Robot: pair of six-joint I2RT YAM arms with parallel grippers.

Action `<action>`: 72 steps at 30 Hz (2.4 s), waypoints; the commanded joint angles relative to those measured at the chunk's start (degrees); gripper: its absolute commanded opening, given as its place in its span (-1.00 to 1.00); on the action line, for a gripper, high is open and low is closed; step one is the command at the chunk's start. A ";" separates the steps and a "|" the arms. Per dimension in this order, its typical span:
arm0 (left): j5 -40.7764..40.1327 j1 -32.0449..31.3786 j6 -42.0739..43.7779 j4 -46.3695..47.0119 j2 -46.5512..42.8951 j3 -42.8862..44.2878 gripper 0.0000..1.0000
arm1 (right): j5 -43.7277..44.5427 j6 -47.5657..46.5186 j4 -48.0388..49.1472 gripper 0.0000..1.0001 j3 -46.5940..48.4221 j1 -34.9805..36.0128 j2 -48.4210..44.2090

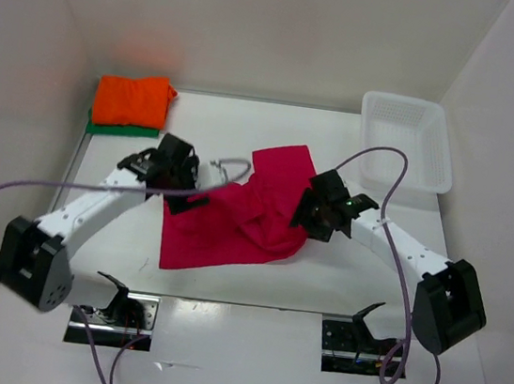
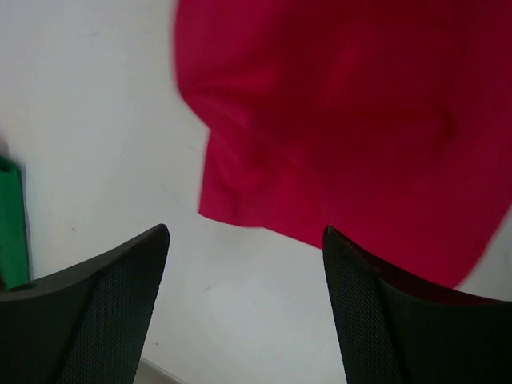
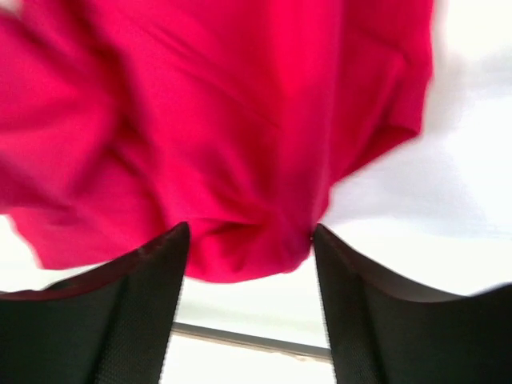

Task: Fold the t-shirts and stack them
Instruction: Flatten out the tshirt

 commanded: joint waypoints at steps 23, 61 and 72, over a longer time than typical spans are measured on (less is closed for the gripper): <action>-8.83 -23.14 34.19 -6.57 -10.81 -29.83 1.00 | 3.53 -5.79 -2.17 0.48 13.98 -7.10 1.32; 1.62 -15.94 3.11 -2.34 2.98 -11.75 -1.00 | -1.04 -16.78 3.46 -1.00 33.50 -14.31 34.46; 6.29 18.48 6.25 -10.42 3.25 23.90 -1.00 | 5.80 -17.30 -6.20 -1.00 56.69 -19.21 16.19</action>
